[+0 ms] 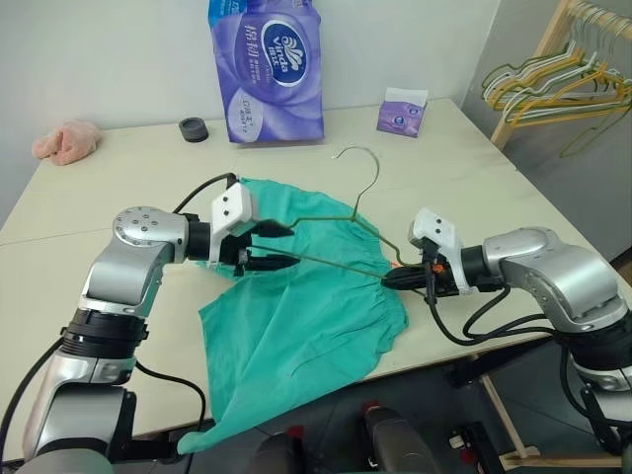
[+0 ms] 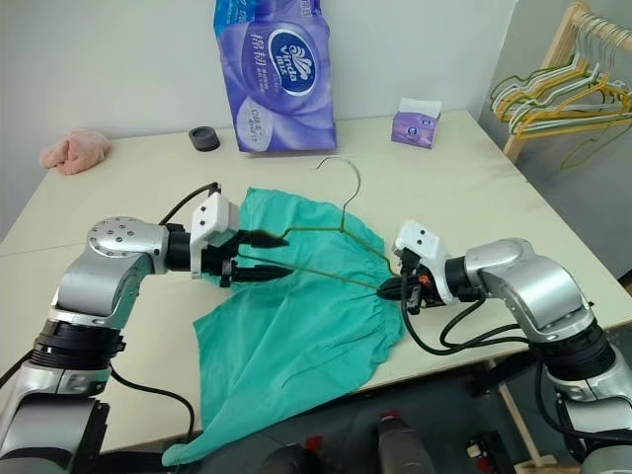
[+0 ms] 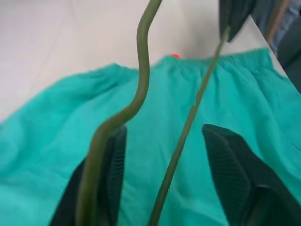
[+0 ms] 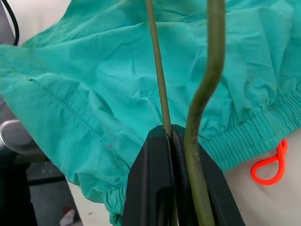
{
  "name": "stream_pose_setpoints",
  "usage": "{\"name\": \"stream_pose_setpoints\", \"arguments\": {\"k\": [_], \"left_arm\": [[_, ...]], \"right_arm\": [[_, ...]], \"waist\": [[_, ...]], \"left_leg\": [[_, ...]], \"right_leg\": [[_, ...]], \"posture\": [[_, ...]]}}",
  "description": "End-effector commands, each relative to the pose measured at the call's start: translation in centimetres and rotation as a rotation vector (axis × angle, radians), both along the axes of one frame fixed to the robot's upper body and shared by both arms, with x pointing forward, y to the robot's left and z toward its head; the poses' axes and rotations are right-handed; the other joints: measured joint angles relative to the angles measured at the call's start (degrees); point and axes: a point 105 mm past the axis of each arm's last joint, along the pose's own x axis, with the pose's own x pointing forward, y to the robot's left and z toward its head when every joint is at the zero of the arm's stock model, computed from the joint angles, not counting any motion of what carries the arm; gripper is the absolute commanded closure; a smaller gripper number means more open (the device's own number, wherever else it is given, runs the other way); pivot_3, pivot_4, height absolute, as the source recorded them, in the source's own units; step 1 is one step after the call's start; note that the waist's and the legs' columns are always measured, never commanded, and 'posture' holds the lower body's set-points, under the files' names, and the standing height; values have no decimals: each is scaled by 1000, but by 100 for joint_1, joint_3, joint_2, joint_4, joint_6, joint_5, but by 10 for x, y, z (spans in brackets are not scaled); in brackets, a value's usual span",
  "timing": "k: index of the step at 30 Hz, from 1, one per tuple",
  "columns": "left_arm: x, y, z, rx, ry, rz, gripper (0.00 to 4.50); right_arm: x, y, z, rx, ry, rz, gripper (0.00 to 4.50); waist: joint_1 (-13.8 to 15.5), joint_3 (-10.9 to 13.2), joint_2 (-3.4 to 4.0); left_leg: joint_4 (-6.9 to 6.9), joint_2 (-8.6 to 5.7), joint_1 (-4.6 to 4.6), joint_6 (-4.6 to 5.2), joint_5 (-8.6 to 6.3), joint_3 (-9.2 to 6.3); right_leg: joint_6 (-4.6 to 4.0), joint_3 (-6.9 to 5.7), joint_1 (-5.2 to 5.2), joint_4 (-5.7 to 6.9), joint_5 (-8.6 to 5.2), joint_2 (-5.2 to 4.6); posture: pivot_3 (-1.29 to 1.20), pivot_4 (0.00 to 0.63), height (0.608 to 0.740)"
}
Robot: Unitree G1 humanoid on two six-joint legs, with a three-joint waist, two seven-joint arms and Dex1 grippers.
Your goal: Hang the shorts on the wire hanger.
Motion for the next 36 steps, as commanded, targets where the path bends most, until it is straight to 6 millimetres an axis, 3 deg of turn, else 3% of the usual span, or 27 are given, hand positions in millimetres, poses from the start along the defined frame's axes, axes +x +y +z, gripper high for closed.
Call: {"name": "stream_pose_setpoints", "arguments": {"k": [1, 5, 9, 14, 21, 28, 36], "left_arm": [[20, 35, 36, -129, -100, 204, 1851], [15, 55, 18, -115, -7, 235, 1851], [-13, 47, -33, 49, 146, 86, 1851], [-26, 33, -57, 102, 223, -14, 1851], [-36, 33, -84, 192, 303, -60, 1851], [-54, 35, -97, 211, 351, -81, 1851], [-59, 32, -99, 201, 359, -74, 1851]], "right_arm": [[-2, -24, 5, 27, 4, -124, 4500], [-10, -51, -1, 54, 47, -275, 4500], [-26, -83, -14, 67, 116, -444, 4500], [-49, -100, -36, 34, 214, -536, 4500], [-54, -107, -57, -6, 299, -584, 4500], [-46, -122, -49, 20, 298, -623, 4500], [-35, -95, -49, 32, 290, -514, 4500]], "waist": [[1, -1, -3], [-28, -2, 0], [-44, -4, 5], [-32, 0, -1], [-196, 1, 1], [-299, 5, 5], [-318, 6, 5]], "left_leg": [[0, 0, 0, 0, 0, -2], [-3, 0, -2, 0, 0, -7], [-5, 0, 2, 0, 0, -3], [-2, -1, 1, 0, 0, -4], [-4, -1, 5, 1, -1, 8], [-8, 0, 5, 3, -2, 8], [-8, -1, 5, 3, -2, 10]], "right_leg": [[0, -1, 0, 2, 0, 0], [0, -6, 0, 0, 0, 0], [0, -2, 3, -1, 0, -1], [0, -4, 7, -2, 0, 1], [2, 6, 8, -7, -2, 8], [2, 8, 7, -9, -3, 9], [25, 9, 8, -12, -16, 9]], "posture": [[-230, 117, 740], [-260, 126, 740], [-286, 134, 740], [-318, 145, 740], [-325, 150, 740], [-315, 148, 740], [-304, 148, 740]]}}
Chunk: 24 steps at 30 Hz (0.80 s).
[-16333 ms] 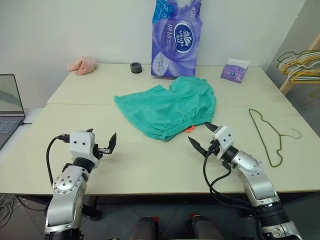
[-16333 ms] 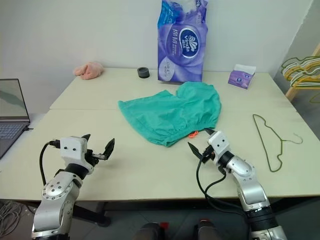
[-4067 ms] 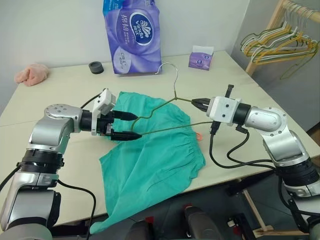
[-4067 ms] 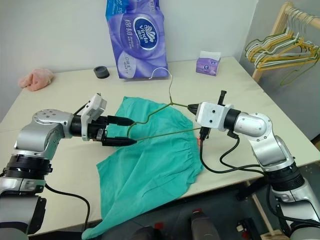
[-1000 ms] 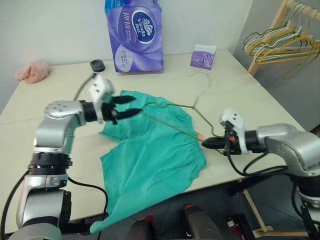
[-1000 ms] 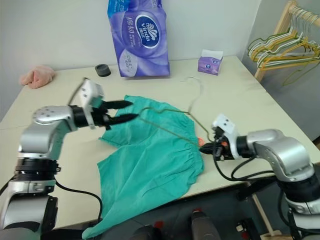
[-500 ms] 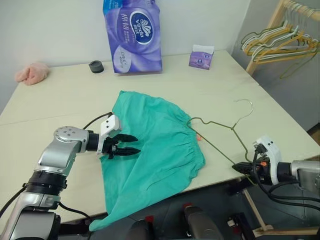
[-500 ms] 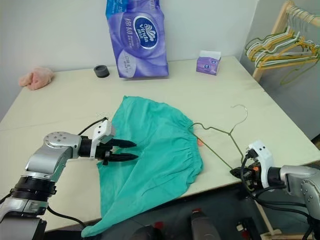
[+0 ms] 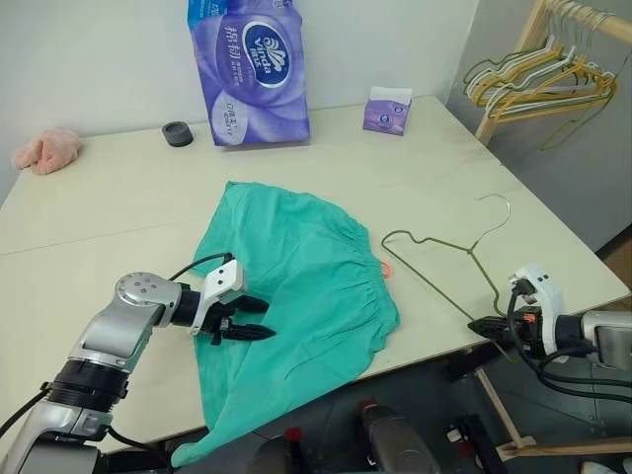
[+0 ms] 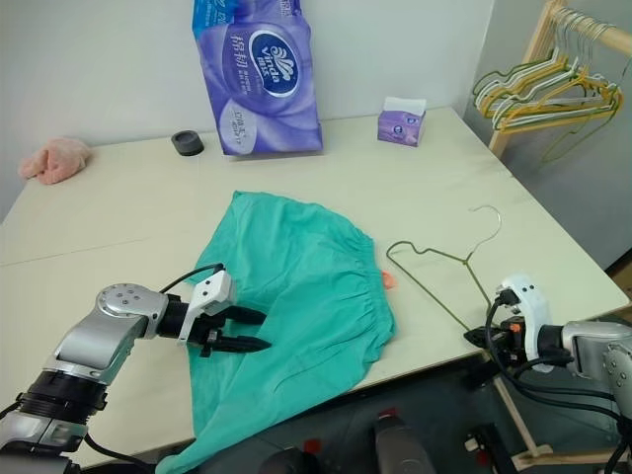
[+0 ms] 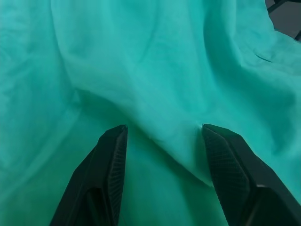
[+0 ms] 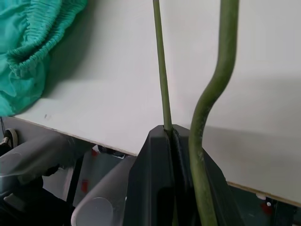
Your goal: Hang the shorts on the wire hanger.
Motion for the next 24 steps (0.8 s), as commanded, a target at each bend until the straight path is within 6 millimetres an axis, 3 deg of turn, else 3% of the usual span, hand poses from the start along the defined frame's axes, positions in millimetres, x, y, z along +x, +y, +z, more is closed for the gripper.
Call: {"name": "stream_pose_setpoints", "arguments": {"k": [1, 8, 16, 24], "left_arm": [[-1, -2, 8, -5, -32, -6, 1851], [-3, 2, 3, -8, -29, 10, 1851], [2, 3, 10, -72, -75, 71, 1851], [9, 3, 14, -73, -98, 89, 1851]], "right_arm": [[9, 14, 4, 11, -32, 52, 4500], [14, 22, 3, 7, -24, 105, 4500], [15, 4, 5, 39, -6, 1, 4500], [20, 14, -3, 54, 9, -4, 4500]], "waist": [[-15, 1, 1], [-12, 5, 6], [40, 5, 7], [97, 4, 6]], "left_leg": [[0, 1, 0, 0, 0, -1], [-1, 1, -1, 1, -1, -1], [-1, 1, -1, 1, -1, -2], [0, 0, -1, 1, -1, 2]], "right_leg": [[-1, -1, -1, 1, 0, 0], [-20, -1, -1, 0, 12, -1], [-21, -1, -1, 1, 12, -1], [-21, 2, -2, 2, 13, -1]], "posture": [[-302, 147, 740], [-282, 147, 740], [-271, 141, 740], [-262, 139, 740]]}}
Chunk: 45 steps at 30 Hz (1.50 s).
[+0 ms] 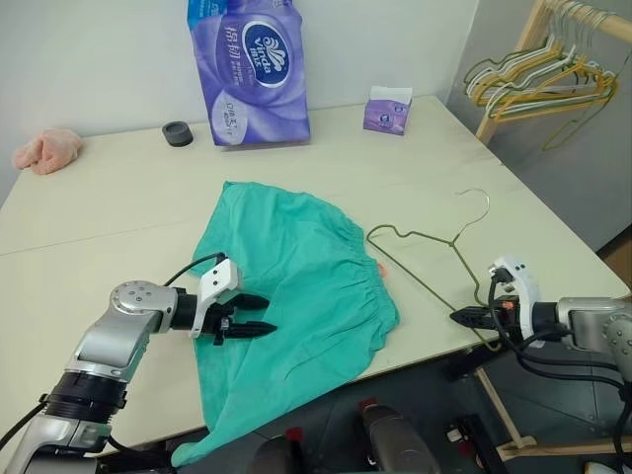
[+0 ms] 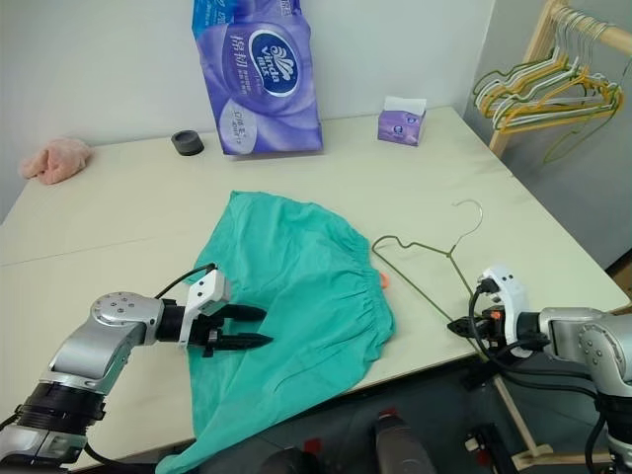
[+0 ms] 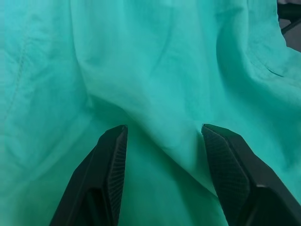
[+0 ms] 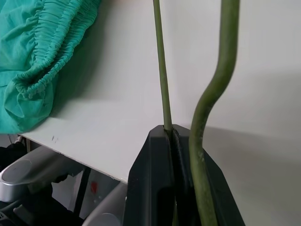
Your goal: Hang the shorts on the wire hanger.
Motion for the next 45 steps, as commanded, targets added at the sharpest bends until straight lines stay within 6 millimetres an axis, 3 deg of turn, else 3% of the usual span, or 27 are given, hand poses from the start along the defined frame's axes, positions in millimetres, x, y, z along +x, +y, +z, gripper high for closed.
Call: {"name": "stream_pose_setpoints", "arguments": {"k": [1, 5, 12, 16, 21, 27, 31, 33, 38, 45], "left_arm": [[5, 1, 13, -13, -49, 2, 1851], [7, 1, 16, -11, -60, 8, 1851], [16, 10, 26, -6, -109, 77, 1851], [25, 17, 34, -3, -144, 125, 1851], [34, 19, 40, 0, -174, 144, 1851], [37, 19, 40, 3, -181, 148, 1851], [35, 17, 39, -9, -179, 149, 1851], [34, 13, 40, -37, -176, 145, 1851], [38, 7, 49, -103, -206, 154, 1851], [41, 1, 59, -155, -227, 144, 1851]], "right_arm": [[5, 7, 4, 9, -22, 18, 4500], [9, 15, 3, 25, -21, 37, 4500], [8, 30, 37, 86, -102, 117, 4500], [2, 43, 47, 106, -125, 179, 4500], [-8, 67, 35, 82, -117, 266, 4500], [-8, 74, 25, 29, -148, 294, 4500], [5, 58, 38, 37, -201, 214, 4500], [9, 36, 34, 18, -174, 127, 4500], [9, 6, 23, -12, -121, 18, 4500], [3, 2, 12, -14, -73, 2, 4500]], "waist": [[7, 0, 0], [27, 0, 0], [38, 0, 0], [37, 0, 0], [35, 0, 0], [38, 0, 0], [39, 0, 0], [41, 0, 0], [51, -1, -1], [25, -1, 0]], "left_leg": [[0, 0, 0, 0, 0, 0], [0, 0, 0, 0, 0, 0], [1, 0, 0, 0, 0, -1], [1, 0, -1, 0, 0, -4], [1, 0, -1, 0, 0, -4], [1, 0, -2, 0, 0, -3], [2, 0, -2, 0, 0, -5], [2, 0, -2, 0, 0, -6], [2, 0, -2, 0, 0, -7], [1, 0, -2, 0, 0, -4]], "right_leg": [[0, 0, 0, 0, 0, 0], [0, 0, -1, 1, 0, 0], [-1, -1, -1, 1, 1, 0], [-1, -4, 0, 1, 1, 0], [0, -3, -1, 1, 1, 0], [0, -3, -2, 0, 1, -2], [0, -5, -1, 1, 1, -3], [-1, -5, -1, 0, 1, -3], [-1, -7, 0, 1, 1, -4], [-1, -3, -1, 4, 1, -1]], "posture": [[-261, 139, 740], [-253, 136, 740], [-249, 132, 740], [-253, 130, 740], [-255, 129, 740], [-251, 134, 740], [-252, 134, 740], [-256, 135, 740], [-261, 136, 740], [-263, 137, 740]]}}
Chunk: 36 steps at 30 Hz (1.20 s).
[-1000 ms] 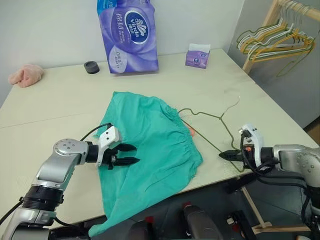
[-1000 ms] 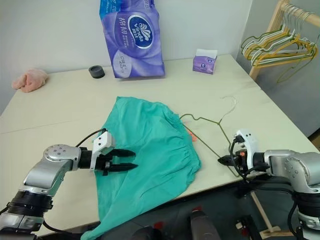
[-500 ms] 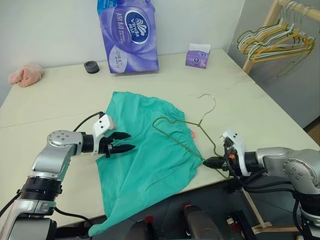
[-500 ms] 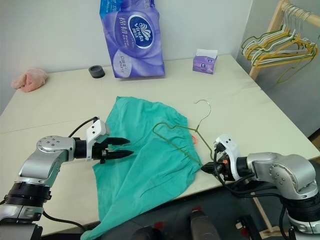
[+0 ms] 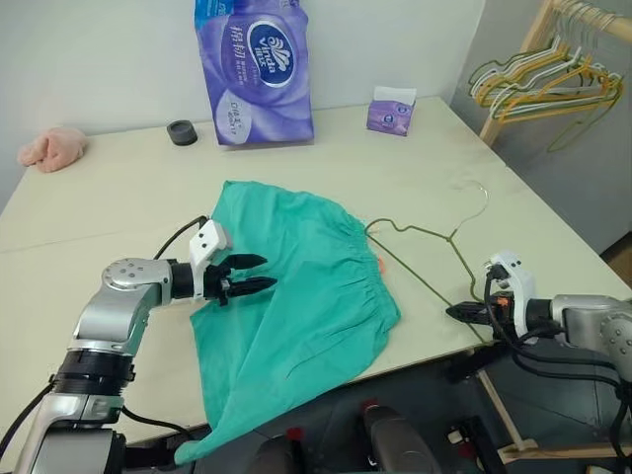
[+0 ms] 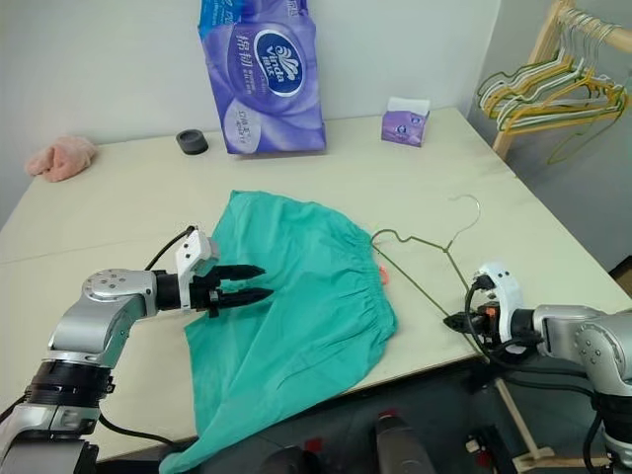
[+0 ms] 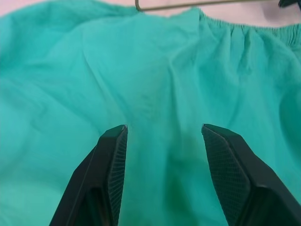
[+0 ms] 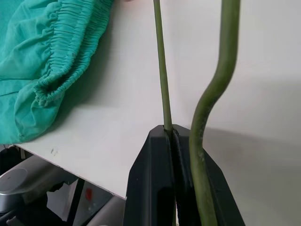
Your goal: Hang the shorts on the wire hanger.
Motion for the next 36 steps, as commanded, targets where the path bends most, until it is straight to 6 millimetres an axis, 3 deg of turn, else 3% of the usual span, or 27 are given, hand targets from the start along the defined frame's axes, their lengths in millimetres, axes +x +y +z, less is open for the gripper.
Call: {"name": "stream_pose_setpoints", "arguments": {"k": [1, 7, 15, 22, 26, 36], "left_arm": [[1, -2, 18, -17, -64, -16, 1851], [4, 3, 20, -4, -75, 5, 1851], [3, 5, 18, 3, -72, 13, 1851], [5, 8, 19, 8, -80, 25, 1851], [7, 9, 20, 13, -93, 36, 1851], [9, 15, 19, 24, -116, 68, 1851]], "right_arm": [[-1, 2, 5, -5, -27, 16, 4500], [-3, 3, 3, 1, -10, 34, 4500], [-9, 20, 18, 45, -35, 161, 4500], [-11, 37, 16, 40, -29, 285, 4500], [-4, 44, 9, 17, -19, 303, 4500], [42, 51, 4, -33, -59, 229, 4500]], "waist": [[0, 0, 0], [14, 0, 0], [11, 0, 0], [9, -1, -1], [13, 0, -1], [15, -1, -1]], "left_leg": [[0, 0, 0, 0, 0, 0], [0, -1, 0, 0, 0, 1], [0, 0, 0, 0, 0, 1], [1, -1, 1, 0, 0, 1], [0, 0, 1, 0, 0, -1], [1, 0, 0, 0, 0, -2]], "right_leg": [[0, 0, 0, -1, 0, 0], [0, 0, 1, -2, 0, 0], [1, 0, 1, -2, 0, 0], [1, -1, 1, -2, 0, 0], [1, -2, 0, -2, 0, 0], [-1, -2, -2, 1, 1, -2]], "posture": [[-263, 137, 740], [-252, 134, 740], [-247, 131, 740], [-244, 129, 740], [-236, 128, 740], [-220, 118, 740]]}}
